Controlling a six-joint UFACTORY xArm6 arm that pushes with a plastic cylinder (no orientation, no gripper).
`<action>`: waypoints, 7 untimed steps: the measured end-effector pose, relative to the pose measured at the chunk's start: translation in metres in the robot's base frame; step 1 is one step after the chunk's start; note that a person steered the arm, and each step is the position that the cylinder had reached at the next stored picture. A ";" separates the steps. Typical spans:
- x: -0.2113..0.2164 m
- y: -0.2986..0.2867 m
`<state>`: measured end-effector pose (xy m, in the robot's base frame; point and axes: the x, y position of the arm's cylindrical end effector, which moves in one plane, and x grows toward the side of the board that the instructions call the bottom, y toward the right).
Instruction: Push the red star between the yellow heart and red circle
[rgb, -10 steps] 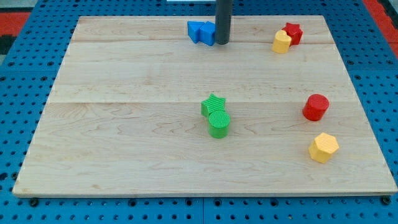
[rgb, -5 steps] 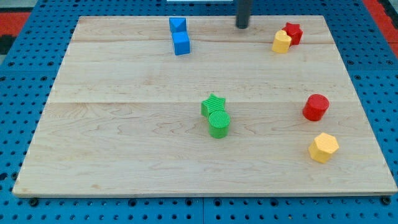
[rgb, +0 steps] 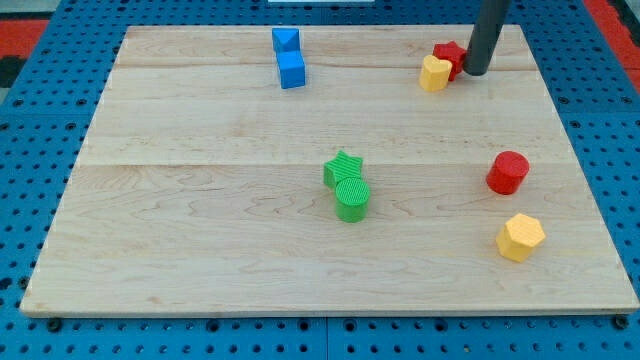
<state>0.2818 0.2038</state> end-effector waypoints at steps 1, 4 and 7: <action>-0.034 0.018; 0.018 -0.151; 0.055 -0.138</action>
<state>0.3368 0.0661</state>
